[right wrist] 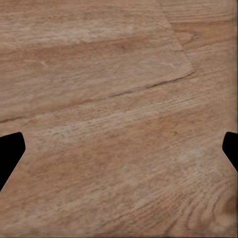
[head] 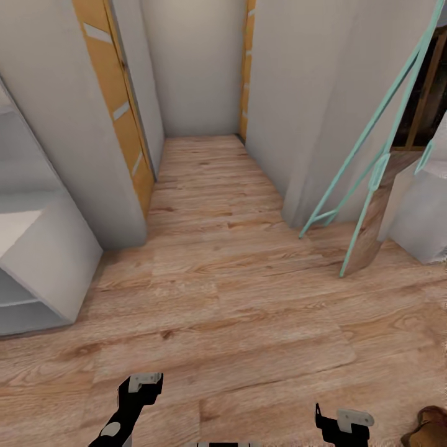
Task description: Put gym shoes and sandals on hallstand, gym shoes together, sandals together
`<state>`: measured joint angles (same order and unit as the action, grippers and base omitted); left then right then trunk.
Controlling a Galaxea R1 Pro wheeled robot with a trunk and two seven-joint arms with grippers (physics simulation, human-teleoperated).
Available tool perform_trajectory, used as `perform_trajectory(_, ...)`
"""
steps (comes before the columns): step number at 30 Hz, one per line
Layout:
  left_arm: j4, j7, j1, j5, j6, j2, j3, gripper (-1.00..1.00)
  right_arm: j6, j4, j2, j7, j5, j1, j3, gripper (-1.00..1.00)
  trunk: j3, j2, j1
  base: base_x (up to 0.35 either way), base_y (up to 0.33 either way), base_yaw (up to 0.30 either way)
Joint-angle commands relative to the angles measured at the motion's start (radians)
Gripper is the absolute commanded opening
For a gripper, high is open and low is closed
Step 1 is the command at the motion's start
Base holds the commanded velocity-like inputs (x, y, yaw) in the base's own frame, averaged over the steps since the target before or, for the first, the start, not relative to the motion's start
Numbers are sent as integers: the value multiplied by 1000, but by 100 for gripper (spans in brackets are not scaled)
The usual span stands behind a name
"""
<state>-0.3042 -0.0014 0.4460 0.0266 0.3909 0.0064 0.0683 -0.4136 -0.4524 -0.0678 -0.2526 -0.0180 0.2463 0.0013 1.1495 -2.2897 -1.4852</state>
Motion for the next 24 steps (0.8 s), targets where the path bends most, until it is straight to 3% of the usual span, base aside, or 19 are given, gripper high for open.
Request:
perform_trajectory(1, 1, 0, 0, 3, 3, 0, 4, 100, -4, 1, 0, -1, -2, 1, 0, 100, 2, 0, 0, 0, 0, -197)
perform_trajectory(24, -1, 3, 0, 3, 3, 1, 4, 100, -3, 0, -1, 0, -2, 1, -1, 100, 31, 0, 0, 1, 0, -194)
